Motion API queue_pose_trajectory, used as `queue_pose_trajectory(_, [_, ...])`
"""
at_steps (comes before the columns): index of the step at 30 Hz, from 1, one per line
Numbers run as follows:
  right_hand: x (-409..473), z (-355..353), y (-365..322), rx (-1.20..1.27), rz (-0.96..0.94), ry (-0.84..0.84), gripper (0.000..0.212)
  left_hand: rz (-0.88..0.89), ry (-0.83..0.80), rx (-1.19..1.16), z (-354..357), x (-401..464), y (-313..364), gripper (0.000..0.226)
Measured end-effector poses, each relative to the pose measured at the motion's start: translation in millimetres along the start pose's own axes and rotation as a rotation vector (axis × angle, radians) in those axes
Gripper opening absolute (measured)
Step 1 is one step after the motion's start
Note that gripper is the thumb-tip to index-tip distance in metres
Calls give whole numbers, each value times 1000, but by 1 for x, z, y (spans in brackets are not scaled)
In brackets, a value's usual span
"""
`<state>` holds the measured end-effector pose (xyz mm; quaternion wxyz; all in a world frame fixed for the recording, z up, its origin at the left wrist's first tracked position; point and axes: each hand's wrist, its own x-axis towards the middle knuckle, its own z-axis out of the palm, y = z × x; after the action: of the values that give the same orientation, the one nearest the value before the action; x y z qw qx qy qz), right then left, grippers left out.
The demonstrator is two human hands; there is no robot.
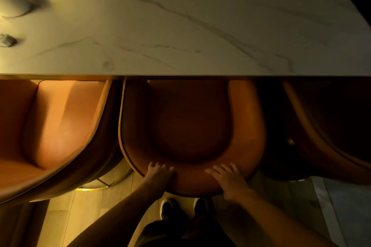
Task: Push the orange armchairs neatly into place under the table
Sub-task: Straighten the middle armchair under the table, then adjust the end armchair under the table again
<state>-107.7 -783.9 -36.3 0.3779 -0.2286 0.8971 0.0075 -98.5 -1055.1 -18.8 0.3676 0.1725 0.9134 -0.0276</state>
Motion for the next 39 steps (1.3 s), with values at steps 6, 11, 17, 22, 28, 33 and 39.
queue_pose_trajectory(6, [-8,6,-7,28,45,90,96,-10,102,-5,13,-9,2,71])
queue_pose_trajectory(11, [-15,10,-10,61,68,136,91,21,201,-40,23,-16,6,73])
queue_pose_trajectory(17, [-39,23,-7,208,82,270,80,127,252,-123,27,-17,18,92])
queue_pose_trajectory(22, [-75,34,13,321,181,348,79,180,257,-218,13,-7,49,103])
queue_pose_trajectory(28, [-104,41,84,404,284,349,87,193,306,-246,-9,17,108,99])
queue_pose_trajectory(33, [-123,45,169,371,297,416,85,144,284,-247,-39,54,171,93])
queue_pose_trajectory(39, [-157,50,274,405,308,445,84,72,312,-309,-71,83,269,74])
